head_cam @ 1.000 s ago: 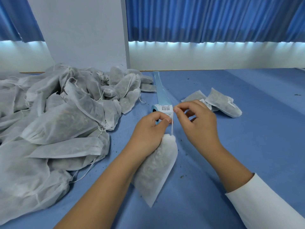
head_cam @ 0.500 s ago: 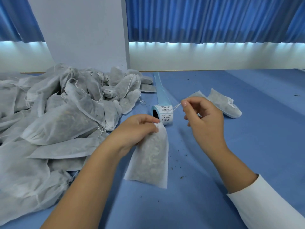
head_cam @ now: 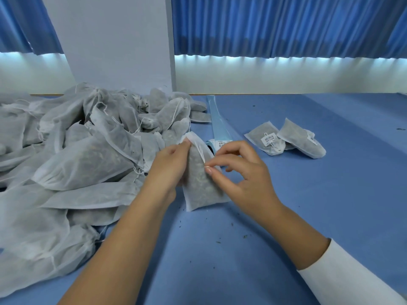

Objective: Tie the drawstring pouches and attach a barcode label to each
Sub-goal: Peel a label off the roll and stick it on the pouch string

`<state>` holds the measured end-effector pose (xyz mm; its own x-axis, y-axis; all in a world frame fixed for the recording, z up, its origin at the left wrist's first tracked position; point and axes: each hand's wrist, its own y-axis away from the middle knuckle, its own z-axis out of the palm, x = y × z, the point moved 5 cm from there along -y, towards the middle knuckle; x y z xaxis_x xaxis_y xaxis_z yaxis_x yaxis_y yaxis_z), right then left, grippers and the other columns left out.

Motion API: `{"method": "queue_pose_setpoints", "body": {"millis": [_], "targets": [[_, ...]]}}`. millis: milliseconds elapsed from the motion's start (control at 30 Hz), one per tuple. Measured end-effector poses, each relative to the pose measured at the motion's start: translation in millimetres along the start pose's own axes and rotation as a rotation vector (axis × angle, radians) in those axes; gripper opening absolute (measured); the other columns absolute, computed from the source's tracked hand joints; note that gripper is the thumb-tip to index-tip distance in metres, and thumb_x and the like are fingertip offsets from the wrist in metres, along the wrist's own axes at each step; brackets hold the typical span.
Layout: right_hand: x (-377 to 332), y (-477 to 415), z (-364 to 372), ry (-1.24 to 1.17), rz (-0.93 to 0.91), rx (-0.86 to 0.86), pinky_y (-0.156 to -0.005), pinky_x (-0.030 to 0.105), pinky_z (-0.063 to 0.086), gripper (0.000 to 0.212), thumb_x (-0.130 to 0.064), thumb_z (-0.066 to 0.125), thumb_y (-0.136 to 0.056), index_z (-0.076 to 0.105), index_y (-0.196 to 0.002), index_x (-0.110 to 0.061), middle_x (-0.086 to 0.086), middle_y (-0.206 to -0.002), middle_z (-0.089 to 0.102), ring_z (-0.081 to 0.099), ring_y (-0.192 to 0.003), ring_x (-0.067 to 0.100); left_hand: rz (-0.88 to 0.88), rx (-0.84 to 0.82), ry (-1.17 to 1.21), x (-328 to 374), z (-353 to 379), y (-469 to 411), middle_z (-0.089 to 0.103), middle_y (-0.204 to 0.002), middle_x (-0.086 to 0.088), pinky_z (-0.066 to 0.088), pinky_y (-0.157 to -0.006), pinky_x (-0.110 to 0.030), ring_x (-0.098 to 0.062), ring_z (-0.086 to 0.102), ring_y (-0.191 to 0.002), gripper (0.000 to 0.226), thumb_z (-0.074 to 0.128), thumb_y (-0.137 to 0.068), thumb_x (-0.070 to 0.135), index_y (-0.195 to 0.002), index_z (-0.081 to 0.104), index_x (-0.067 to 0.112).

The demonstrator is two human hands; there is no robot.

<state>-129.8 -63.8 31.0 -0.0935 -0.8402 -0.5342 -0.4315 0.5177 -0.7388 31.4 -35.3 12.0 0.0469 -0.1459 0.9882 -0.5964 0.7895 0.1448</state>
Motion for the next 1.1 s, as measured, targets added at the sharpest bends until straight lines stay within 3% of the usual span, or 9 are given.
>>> {"method": "queue_pose_setpoints", "body": {"millis": [133, 300, 400, 500, 633, 767, 867, 967, 1100], "targets": [[2, 1, 2, 0.077, 0.032, -0.045, -0.094, 0.018, 0.040, 0.005, -0.020, 0.072, -0.086, 0.076, -0.089, -0.021, -0.001, -0.109, 0.056, 0.056, -0.107, 0.014, -0.059, -0.023, 0.068, -1, 3, 4, 0.075, -0.099, -0.007, 0.056, -0.086, -0.041, -0.025, 0.070, -0.093, 0.030, 0.050, -0.099, 0.044, -0.089, 0.069, 0.023], [11, 0, -1, 0.006, 0.165, -0.056, -0.083, 0.007, 0.041, 0.008, -0.012, 0.071, -0.088, 0.075, -0.093, -0.017, -0.001, -0.115, 0.055, 0.052, -0.106, -0.011, -0.097, -0.164, 0.356, -1, 7, 4, 0.072, -0.079, -0.004, 0.060, -0.068, -0.033, -0.018, 0.071, -0.073, 0.021, 0.056, -0.096, 0.028, -0.094, 0.070, 0.013], [14, -3, -9, 0.040, 0.143, 0.019, -0.085, 0.004, 0.037, 0.009, -0.010, 0.072, -0.087, 0.076, -0.093, -0.016, 0.002, -0.113, 0.057, 0.052, -0.103, -0.013, -0.088, -0.296, 0.500, 4, 12, 8, 0.073, -0.076, -0.006, 0.060, -0.064, -0.028, -0.015, 0.071, -0.069, 0.011, 0.060, -0.091, 0.013, -0.092, 0.069, 0.006], [13, -3, -12, 0.056, 0.114, 0.058, -0.090, 0.008, 0.039, 0.009, -0.014, 0.073, -0.087, 0.076, -0.093, -0.020, 0.001, -0.115, 0.056, 0.054, -0.106, -0.003, -0.069, -0.272, 0.434, 3, 14, 8, 0.073, -0.083, -0.009, 0.060, -0.067, -0.025, -0.014, 0.072, -0.072, 0.010, 0.065, -0.091, 0.010, -0.091, 0.070, 0.002], [10, -2, -9, 0.100, 0.044, 0.045, -0.097, 0.023, 0.043, 0.009, -0.020, 0.070, -0.087, 0.077, -0.093, -0.021, 0.000, -0.118, 0.055, 0.055, -0.111, 0.013, -0.002, -0.186, 0.211, -2, 16, 10, 0.074, -0.087, -0.010, 0.060, -0.070, -0.028, -0.017, 0.071, -0.076, 0.024, 0.066, -0.093, 0.029, -0.096, 0.068, 0.005], [10, -3, -8, 0.136, 0.052, 0.023, -0.097, 0.033, 0.045, 0.011, -0.021, 0.069, -0.087, 0.077, -0.094, -0.019, 0.002, -0.117, 0.056, 0.055, -0.111, 0.019, -0.036, -0.233, 0.233, -1, 19, 13, 0.075, -0.094, -0.012, 0.060, -0.081, -0.033, -0.022, 0.073, -0.085, 0.033, 0.067, -0.093, 0.030, -0.109, 0.068, 0.001], [10, -4, -10, 0.129, 0.076, 0.001, -0.100, 0.031, 0.043, 0.015, -0.016, 0.067, -0.087, 0.076, -0.098, -0.020, 0.002, -0.119, 0.055, 0.054, -0.114, 0.019, -0.057, -0.352, 0.309, 3, 22, 16, 0.076, -0.091, -0.008, 0.060, -0.070, -0.026, -0.018, 0.073, -0.081, 0.029, 0.072, -0.088, 0.022, -0.107, 0.069, 0.001], [13, -4, -8, -0.040, 0.192, -0.067, -0.099, 0.018, 0.040, 0.028, -0.007, 0.056, -0.088, 0.075, -0.102, -0.022, 0.000, -0.123, 0.056, 0.054, -0.116, 0.009, -0.028, -0.347, 0.305, 1, 21, 14, 0.077, -0.093, -0.009, 0.059, -0.070, -0.024, -0.018, 0.075, -0.084, 0.021, 0.073, -0.085, 0.016, -0.101, 0.071, 0.003], [21, -6, -13, -0.270, 0.370, 0.005, -0.082, 0.016, 0.049, 0.041, 0.009, 0.045, -0.088, 0.073, -0.095, -0.020, -0.006, -0.121, 0.065, 0.060, -0.106, 0.006, -0.053, -0.309, 0.330, -3, 15, 7, 0.078, -0.094, -0.008, 0.058, -0.066, -0.022, -0.016, 0.075, -0.084, 0.014, 0.074, -0.085, 0.011, -0.097, 0.073, 0.005]]}}
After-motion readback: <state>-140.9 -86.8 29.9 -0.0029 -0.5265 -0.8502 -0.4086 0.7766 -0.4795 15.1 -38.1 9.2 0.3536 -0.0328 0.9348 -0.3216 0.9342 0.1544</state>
